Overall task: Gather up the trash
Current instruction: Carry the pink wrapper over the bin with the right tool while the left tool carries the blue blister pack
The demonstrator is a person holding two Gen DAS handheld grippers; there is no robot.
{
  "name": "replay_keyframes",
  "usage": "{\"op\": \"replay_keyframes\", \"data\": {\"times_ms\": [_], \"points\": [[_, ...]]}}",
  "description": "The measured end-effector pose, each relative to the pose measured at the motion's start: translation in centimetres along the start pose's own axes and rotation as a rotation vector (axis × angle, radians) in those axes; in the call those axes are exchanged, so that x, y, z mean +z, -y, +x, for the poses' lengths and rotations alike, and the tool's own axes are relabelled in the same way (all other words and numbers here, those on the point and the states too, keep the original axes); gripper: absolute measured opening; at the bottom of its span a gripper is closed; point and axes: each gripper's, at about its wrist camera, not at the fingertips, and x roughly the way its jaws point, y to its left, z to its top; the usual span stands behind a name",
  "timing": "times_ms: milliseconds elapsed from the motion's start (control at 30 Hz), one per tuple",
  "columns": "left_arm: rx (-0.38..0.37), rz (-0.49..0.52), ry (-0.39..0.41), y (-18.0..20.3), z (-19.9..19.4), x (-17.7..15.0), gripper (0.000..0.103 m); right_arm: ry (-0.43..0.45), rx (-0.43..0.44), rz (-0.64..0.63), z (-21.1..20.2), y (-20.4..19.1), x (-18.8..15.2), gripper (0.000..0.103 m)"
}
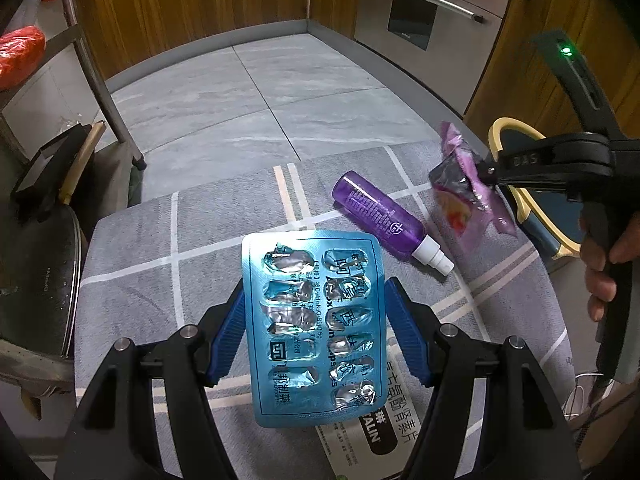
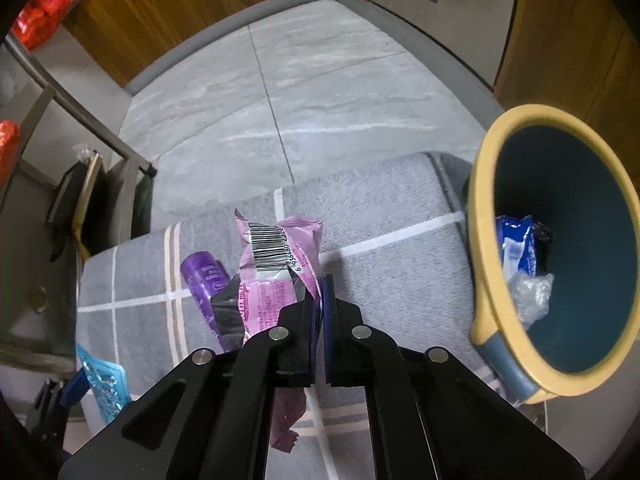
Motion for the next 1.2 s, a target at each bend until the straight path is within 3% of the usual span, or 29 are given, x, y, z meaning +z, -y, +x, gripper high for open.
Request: {"op": "replay_keyframes", "data": {"times_ms": [267,467,633,833,1200], "points": [[0.009,0.016,0.035,1.0,-2.0,-0.3,0.066,0.107,0.007,-0.029,-6.1,1.0,-0.2,0.003],[-0.038,0.069,0.071,2.1,-4.4,-0.9,0.066,0.240,-0.026,-0.079,-12.8,3.3,-1.6,0.003],[-0.064,0.091,0.113,3.2,-6.7,-0.6,0.066,0.287,-0.042,-0.039,-16.0,6.4,-3.4,0.003],[-0.102,0.067,0.149,4.6,-8.9,-0.2,0.066,0.297,-0.050,0.028,-16.8,9.5,-3.8,0.003],[-0.142,0.106,0.149,8.7,-8.6,2.2,0.066,0.256,-0.036,0.035,-14.9,10.2,-2.5,0.003]]}}
